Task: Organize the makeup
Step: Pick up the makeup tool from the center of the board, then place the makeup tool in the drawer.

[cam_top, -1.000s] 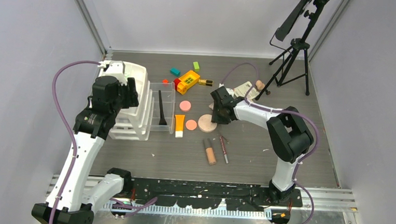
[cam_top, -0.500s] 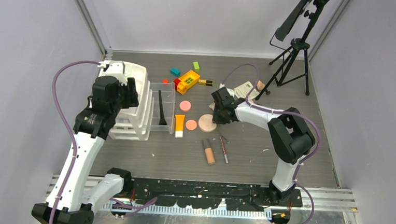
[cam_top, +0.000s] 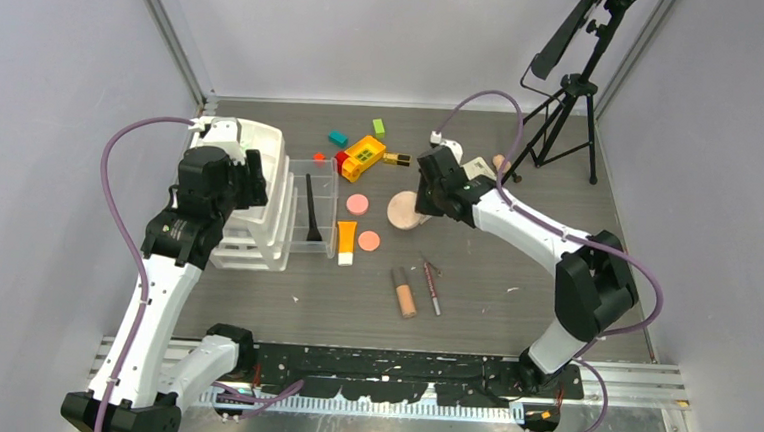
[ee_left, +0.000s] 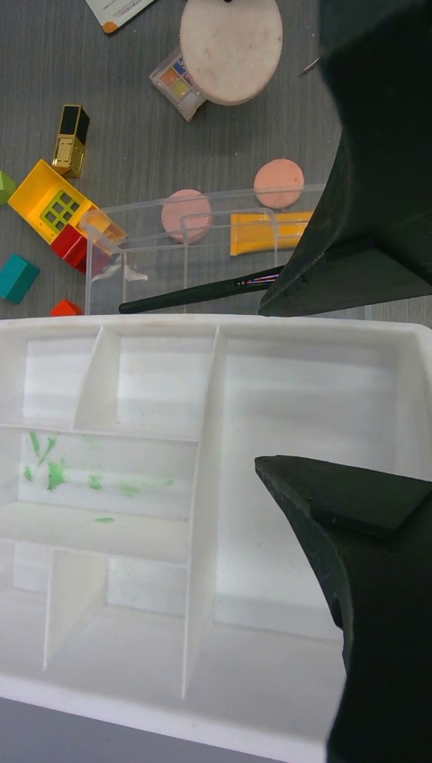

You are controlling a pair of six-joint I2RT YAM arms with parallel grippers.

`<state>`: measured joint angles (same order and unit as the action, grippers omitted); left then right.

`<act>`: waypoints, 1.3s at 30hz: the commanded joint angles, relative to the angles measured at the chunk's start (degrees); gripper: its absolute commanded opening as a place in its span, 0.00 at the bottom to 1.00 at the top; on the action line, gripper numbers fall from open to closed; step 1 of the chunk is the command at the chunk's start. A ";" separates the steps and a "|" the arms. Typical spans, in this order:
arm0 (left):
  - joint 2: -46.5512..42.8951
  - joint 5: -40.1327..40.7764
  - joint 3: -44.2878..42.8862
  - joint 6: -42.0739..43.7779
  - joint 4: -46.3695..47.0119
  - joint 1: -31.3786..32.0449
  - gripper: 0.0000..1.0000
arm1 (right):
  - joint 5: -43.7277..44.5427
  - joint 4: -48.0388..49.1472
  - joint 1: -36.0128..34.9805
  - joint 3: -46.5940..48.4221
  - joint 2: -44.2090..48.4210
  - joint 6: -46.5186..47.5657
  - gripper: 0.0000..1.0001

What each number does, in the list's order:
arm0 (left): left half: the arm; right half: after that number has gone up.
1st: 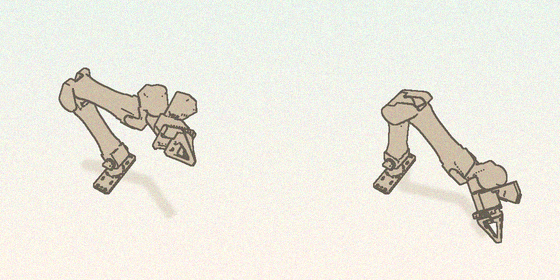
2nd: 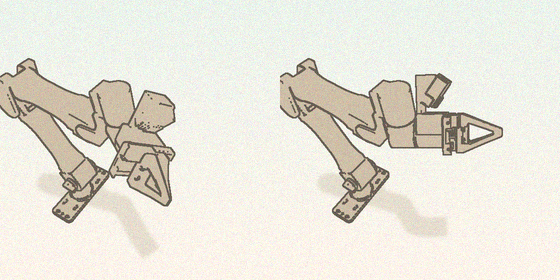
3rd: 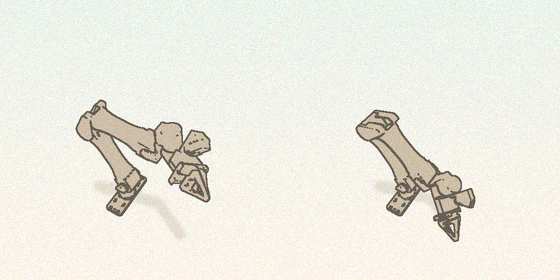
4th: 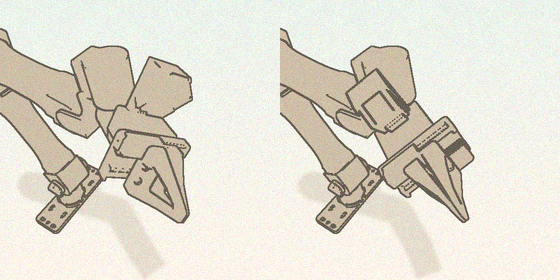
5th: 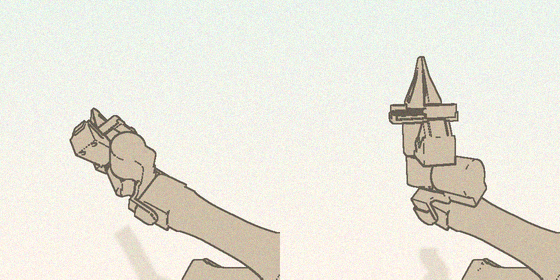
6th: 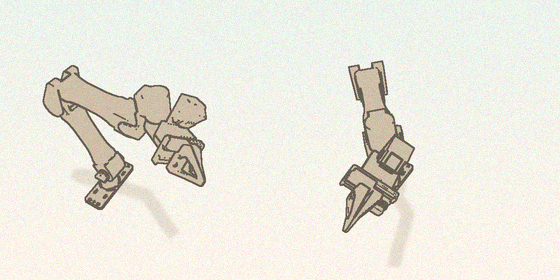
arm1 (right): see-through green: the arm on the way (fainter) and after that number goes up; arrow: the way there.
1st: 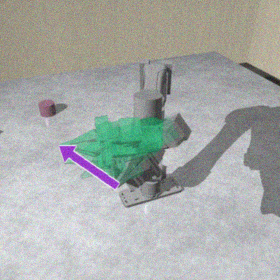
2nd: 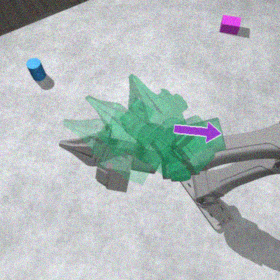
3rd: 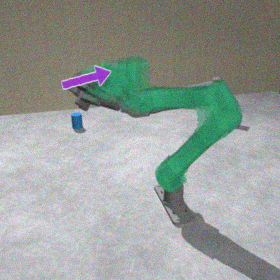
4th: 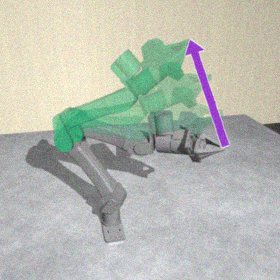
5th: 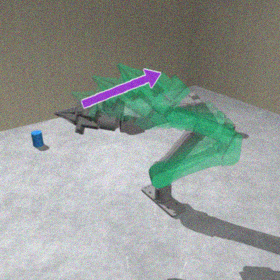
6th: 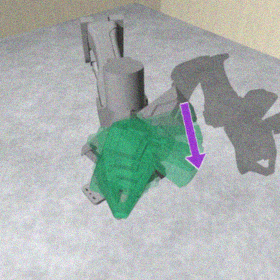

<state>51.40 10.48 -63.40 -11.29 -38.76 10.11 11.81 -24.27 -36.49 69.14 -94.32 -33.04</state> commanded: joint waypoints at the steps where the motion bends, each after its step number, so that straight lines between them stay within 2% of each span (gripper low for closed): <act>1: -0.38 -0.29 0.01 0.49 2.37 -0.27 0.60 | 0.77 0.31 -2.23 6.45 3.14 2.23 0.07; 8: -0.33 -0.22 0.09 0.48 2.38 -0.26 0.60 | -2.87 1.90 -5.62 16.61 0.19 1.98 0.07; 20: -0.21 -0.38 0.10 0.48 2.45 -0.27 0.60 | -2.62 -4.99 -11.26 37.74 -16.79 3.01 0.07; 34: -0.02 -0.55 0.10 0.48 2.49 -0.25 0.60 | -6.35 -6.47 -14.80 46.98 -26.08 2.57 0.07; 36: 0.00 -0.55 0.11 0.50 2.43 -0.26 0.60 | -6.77 -6.71 -15.19 48.14 -27.28 2.55 0.11; 39: -0.06 -0.46 0.20 0.48 2.43 -0.25 0.60 | -8.24 -7.00 -15.68 50.13 -29.26 3.03 0.22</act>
<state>51.42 10.46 -63.37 -11.29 -38.76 10.11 5.65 -31.81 -51.35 115.13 -121.67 -30.37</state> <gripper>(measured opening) 0.600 0.161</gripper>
